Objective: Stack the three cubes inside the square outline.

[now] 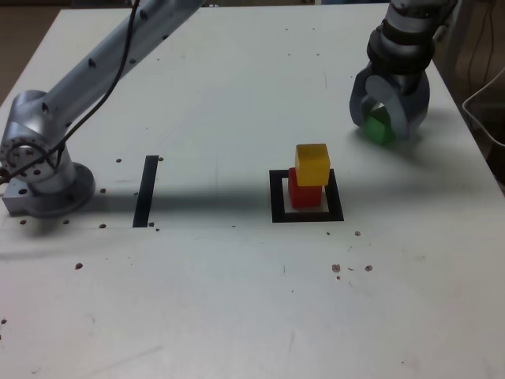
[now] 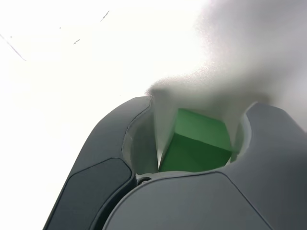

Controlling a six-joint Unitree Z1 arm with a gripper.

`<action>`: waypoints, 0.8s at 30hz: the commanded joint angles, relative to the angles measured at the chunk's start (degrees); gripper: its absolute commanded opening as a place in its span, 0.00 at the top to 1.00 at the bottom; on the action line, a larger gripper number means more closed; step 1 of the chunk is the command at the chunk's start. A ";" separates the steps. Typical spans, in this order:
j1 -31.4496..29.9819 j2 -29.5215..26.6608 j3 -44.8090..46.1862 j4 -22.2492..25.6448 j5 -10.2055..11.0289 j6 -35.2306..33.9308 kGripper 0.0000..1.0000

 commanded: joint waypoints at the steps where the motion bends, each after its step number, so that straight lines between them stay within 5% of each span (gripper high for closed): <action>1: -0.05 -0.78 0.49 -0.09 -0.08 -0.86 0.48; 7: -0.09 -0.96 1.63 0.49 -0.39 -2.28 0.62; 24: -0.19 -4.29 2.83 1.67 -1.78 -2.47 0.83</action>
